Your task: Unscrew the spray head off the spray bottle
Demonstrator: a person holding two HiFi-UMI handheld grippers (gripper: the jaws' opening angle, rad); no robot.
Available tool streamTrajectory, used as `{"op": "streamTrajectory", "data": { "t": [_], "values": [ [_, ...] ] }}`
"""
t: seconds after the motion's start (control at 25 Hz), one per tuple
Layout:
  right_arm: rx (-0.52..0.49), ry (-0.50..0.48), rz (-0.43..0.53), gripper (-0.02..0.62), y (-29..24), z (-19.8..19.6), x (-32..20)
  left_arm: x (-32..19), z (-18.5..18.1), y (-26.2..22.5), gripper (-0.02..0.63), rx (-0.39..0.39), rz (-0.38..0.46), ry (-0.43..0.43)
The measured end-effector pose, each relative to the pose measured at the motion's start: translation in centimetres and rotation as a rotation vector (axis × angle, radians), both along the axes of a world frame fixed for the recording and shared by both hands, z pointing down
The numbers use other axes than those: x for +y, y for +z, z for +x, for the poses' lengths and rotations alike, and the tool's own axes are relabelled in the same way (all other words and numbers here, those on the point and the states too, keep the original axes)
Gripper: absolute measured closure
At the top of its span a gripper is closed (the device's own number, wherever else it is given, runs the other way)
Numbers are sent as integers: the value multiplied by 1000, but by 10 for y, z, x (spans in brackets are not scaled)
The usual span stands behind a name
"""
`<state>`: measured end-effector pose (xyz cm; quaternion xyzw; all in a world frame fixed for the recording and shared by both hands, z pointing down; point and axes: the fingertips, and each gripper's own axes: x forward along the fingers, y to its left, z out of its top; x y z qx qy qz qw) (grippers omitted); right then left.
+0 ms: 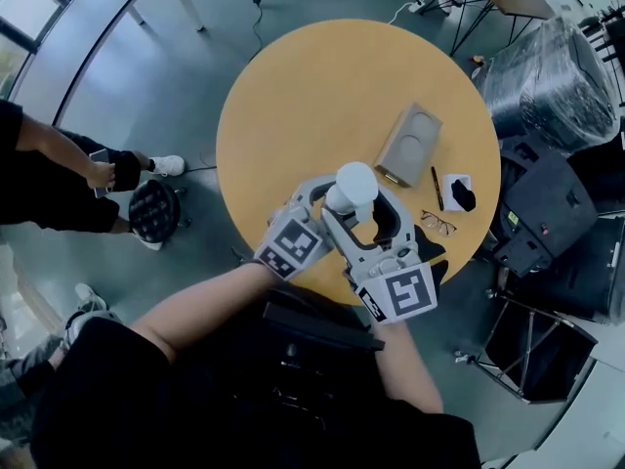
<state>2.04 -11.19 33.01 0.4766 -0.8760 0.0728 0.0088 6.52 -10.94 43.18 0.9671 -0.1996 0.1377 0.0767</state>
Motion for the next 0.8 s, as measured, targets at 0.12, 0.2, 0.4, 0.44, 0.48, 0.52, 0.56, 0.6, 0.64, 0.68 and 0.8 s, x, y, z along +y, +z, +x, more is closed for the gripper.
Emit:
{"op": "streamTrajectory", "data": {
  "t": [0.12,0.2,0.4,0.44,0.48,0.52,0.56,0.6,0.64,0.68,0.8],
  "values": [
    [20,11,-13,259,-9,-13,-2,7,-9,-17,302,3,9,-17],
    [23,24,-13,263,-16,-18,-1,13,-13,-25,302,-4,27,-23],
    [49,11,0,396,-28,-29,4,28,-22,-35,302,-15,53,-10],
    [45,-7,4,396,-30,-34,6,30,-24,-37,304,-7,52,0],
    [40,-27,10,397,-32,-39,9,33,-27,-39,304,0,56,13],
    [35,-46,15,397,-35,-43,12,36,-30,-42,304,4,67,24],
    [28,-63,19,399,-38,-47,14,38,-34,-44,305,6,81,34],
    [17,-78,22,399,-41,-51,16,39,-39,-47,305,5,96,41],
    [5,-93,26,399,-45,-54,18,41,-44,-49,305,1,107,46],
    [-5,-108,30,399,-49,-57,20,42,-49,-52,305,-2,114,51],
    [-23,-159,41,399,-58,-64,22,45,-53,-63,305,32,126,86]
  ]
}}
